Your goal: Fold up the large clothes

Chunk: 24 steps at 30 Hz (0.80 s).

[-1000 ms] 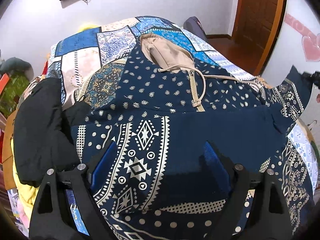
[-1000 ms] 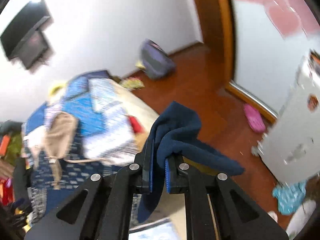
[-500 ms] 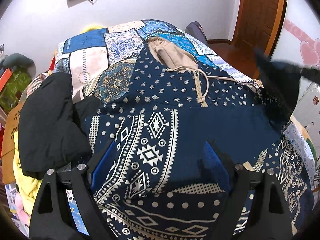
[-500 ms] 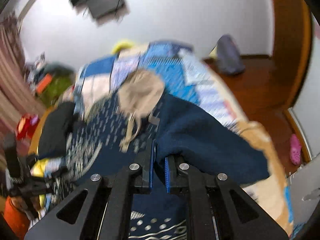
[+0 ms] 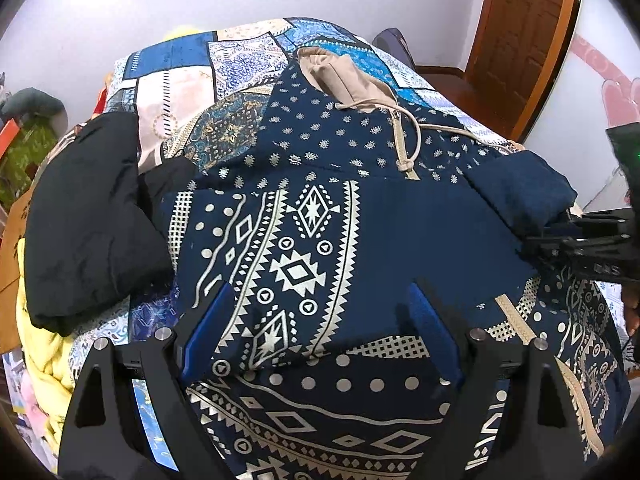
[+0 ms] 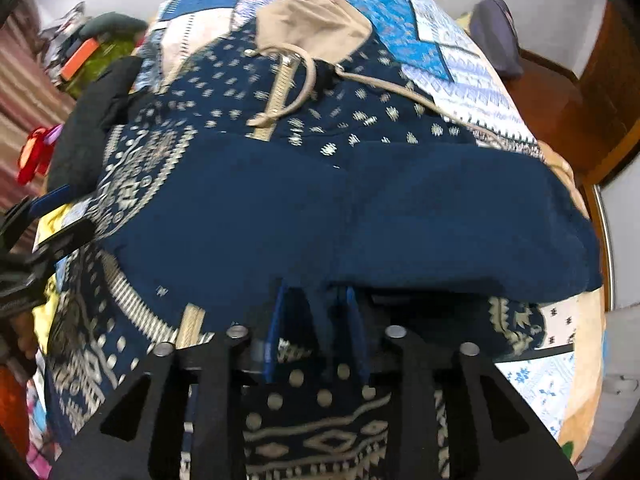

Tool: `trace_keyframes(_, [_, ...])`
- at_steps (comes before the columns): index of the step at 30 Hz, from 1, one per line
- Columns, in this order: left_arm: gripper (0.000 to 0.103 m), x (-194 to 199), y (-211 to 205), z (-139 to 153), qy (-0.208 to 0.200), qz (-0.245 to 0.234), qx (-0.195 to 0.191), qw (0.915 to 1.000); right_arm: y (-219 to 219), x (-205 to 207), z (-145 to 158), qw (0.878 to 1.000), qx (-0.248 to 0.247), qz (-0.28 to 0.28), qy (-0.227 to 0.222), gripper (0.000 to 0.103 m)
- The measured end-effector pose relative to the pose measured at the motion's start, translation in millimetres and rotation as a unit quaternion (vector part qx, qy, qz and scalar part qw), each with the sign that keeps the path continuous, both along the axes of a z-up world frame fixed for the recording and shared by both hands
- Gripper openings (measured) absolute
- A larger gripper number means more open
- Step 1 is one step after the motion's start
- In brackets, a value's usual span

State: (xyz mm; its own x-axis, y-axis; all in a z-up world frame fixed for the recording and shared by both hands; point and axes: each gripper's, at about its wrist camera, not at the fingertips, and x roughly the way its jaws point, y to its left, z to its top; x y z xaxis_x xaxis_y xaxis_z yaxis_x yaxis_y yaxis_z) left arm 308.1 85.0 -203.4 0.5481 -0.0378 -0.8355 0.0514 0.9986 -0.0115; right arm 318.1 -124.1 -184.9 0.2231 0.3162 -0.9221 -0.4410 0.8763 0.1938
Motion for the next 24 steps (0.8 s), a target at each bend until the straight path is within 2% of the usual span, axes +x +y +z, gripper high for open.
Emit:
trace_keyframes(3, [0.088, 2, -4, 0, 0.000, -0.001, -0.002, 1.0000, -10, -10, 17, 1.000, 0.003, 0.005, -0.030, 0.037])
trace_keyframes(5, [0.088, 4, -8, 1, -0.002, -0.003, -0.001, 1.0000, -21, -11, 29, 0.999, 0.011, -0.011, -0.048, 0.039])
trace_keyframes(8, [0.088, 6, -12, 5, -0.005, -0.005, 0.001, 1.0000, -48, -6, 38, 0.996, 0.026, -0.060, -0.062, 0.040])
trace_keyframes(11, [0.088, 8, -17, 7, -0.009, -0.007, 0.001, 0.9999, -86, 5, 39, 0.987, 0.024, -0.144, -0.063, 0.044])
trace_keyframes(16, [0.088, 9, -25, 7, -0.009, -0.013, 0.004, 0.9999, -134, 23, 14, 0.970, 0.051, -0.238, -0.014, 0.044])
trace_keyframes(20, [0.088, 11, -29, 4, -0.004, -0.015, 0.005, 0.9999, -164, 30, -15, 0.946, 0.082, -0.312, 0.032, 0.045])
trace_keyframes(24, [0.088, 15, -28, -1, 0.004, -0.010, 0.003, 0.9999, -173, 37, -34, 0.930, 0.126, -0.339, 0.060, 0.044])
